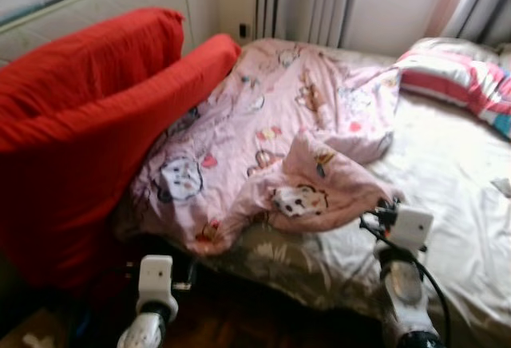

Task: Clean up the room

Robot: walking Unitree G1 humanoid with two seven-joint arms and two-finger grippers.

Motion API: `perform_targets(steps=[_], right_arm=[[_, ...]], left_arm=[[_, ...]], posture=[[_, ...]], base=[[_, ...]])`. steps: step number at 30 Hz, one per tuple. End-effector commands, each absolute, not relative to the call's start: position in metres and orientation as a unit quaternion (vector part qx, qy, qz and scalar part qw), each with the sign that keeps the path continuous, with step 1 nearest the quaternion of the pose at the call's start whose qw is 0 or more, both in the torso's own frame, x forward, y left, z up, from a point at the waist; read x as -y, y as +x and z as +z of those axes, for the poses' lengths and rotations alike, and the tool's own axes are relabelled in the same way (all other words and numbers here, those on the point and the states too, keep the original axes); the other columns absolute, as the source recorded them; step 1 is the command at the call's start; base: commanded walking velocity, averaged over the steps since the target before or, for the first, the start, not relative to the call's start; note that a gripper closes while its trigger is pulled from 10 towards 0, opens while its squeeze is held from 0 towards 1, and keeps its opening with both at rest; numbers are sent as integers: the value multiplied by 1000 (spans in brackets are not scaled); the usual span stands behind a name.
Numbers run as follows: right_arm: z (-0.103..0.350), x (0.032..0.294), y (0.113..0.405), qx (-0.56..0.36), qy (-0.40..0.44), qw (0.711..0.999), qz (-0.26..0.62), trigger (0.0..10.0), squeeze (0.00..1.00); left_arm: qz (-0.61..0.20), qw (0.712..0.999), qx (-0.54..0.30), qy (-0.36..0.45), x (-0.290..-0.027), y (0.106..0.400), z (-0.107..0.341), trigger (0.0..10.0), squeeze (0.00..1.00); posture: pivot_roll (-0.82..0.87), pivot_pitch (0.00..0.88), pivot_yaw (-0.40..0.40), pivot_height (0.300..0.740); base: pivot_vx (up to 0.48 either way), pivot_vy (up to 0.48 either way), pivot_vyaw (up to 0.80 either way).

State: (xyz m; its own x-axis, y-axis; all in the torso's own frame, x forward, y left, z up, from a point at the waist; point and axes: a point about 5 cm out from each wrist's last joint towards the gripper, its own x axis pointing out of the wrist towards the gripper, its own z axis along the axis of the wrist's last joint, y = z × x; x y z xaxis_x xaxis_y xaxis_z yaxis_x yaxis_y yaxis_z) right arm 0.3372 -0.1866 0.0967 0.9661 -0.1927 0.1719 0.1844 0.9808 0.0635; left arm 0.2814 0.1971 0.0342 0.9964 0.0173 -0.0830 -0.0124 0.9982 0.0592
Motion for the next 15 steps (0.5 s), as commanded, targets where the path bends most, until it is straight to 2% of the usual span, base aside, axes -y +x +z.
perform_targets(steps=[1,15], right_arm=[[106,189,338,116,13,988,-97,10000,0],[155,176,339,235,-27,969,-66,10000,0]], left_arm=[[10,998,-54,22,-196,277,28,10000,0],[10,998,-57,22,-195,276,27,10000,0]], posture=[[31,181,3,740],[26,176,-2,740]], base=[[-259,0,0],[-259,0,0]])
